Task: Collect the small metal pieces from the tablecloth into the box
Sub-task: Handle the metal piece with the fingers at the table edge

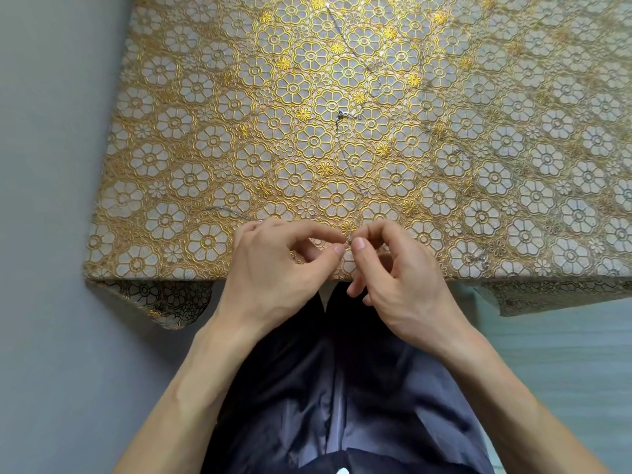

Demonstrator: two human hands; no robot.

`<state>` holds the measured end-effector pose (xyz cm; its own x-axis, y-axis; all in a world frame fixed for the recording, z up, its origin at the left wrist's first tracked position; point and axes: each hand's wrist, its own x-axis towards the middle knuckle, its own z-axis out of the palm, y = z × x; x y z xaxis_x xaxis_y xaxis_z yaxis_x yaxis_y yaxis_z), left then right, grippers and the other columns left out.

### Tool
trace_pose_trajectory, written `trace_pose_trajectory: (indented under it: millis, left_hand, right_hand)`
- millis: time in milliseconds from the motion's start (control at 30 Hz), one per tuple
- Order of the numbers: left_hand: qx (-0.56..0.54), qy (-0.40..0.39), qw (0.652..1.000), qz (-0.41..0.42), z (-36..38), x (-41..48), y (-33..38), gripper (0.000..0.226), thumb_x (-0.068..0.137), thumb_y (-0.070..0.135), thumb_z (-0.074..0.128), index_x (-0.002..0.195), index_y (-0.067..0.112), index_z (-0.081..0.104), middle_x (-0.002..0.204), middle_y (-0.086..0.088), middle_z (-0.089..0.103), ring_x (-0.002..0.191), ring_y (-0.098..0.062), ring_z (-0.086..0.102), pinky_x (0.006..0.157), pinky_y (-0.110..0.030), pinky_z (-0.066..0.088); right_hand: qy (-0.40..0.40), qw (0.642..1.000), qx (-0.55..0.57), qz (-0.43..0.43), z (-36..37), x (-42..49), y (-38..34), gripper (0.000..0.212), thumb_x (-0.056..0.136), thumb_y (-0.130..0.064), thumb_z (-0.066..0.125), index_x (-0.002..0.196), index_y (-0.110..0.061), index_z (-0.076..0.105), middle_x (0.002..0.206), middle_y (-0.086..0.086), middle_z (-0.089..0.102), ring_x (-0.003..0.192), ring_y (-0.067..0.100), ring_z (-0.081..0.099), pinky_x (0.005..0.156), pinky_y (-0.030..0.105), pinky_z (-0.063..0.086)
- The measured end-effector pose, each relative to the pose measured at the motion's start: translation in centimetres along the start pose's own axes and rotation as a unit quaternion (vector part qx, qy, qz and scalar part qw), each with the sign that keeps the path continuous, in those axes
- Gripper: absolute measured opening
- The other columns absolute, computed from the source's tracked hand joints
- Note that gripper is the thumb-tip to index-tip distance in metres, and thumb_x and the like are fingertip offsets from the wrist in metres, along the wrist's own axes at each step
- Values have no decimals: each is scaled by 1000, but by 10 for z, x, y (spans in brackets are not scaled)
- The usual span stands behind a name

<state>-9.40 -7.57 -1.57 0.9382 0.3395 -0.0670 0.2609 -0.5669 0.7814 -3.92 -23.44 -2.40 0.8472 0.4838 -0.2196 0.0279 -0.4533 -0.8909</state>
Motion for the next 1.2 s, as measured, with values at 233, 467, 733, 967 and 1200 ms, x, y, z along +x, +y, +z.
trace_pose_trajectory:
  millis: [233, 467, 733, 967, 1200]
  left_hand:
    - [11, -15, 1000, 16, -2, 0, 2, 9, 79, 50, 68, 86, 47, 73, 81, 32, 67, 83, 1, 61, 96, -50, 45]
    - [11, 13, 1000, 16, 1, -3, -1, 12, 89, 44, 63, 91, 34, 69, 68, 24, 69, 78, 4, 60, 99, -47, 43]
    - [5, -1, 1000, 30, 1, -5, -4, 9, 88, 43, 63, 87, 34, 67, 72, 21, 69, 83, -1, 65, 101, -51, 40]
    - [21, -1, 996, 82, 1, -8, -8, 5, 84, 41, 70, 84, 36, 72, 84, 16, 67, 81, -7, 64, 88, -53, 47]
    - [22, 21, 996, 85, 5, -5, -15, 20, 88, 44, 64, 81, 29, 76, 93, 13, 67, 88, -11, 66, 84, -53, 50]
  right_hand:
    - [5, 1000, 15, 8, 4, 0, 1, 13, 103, -20, 54, 92, -27, 56, 64, -10, 61, 56, 8, 68, 63, 44, 58]
    - [21, 999, 20, 17, 5, -3, -2, 12, 102, -21, 55, 92, -28, 56, 63, -4, 63, 56, 9, 68, 64, 49, 58]
    - [6, 991, 116, 73, 8, -1, -2, 12, 102, -21, 54, 91, -26, 56, 63, -14, 62, 58, 13, 68, 50, 34, 54]
    - [17, 994, 97, 54, 12, -1, 4, 13, 102, -22, 54, 91, -28, 56, 63, -4, 64, 55, 17, 68, 53, 41, 57]
    - [3, 993, 113, 40, 9, 0, 7, 14, 101, -25, 56, 88, -32, 58, 66, -10, 63, 57, 17, 68, 54, 38, 51]
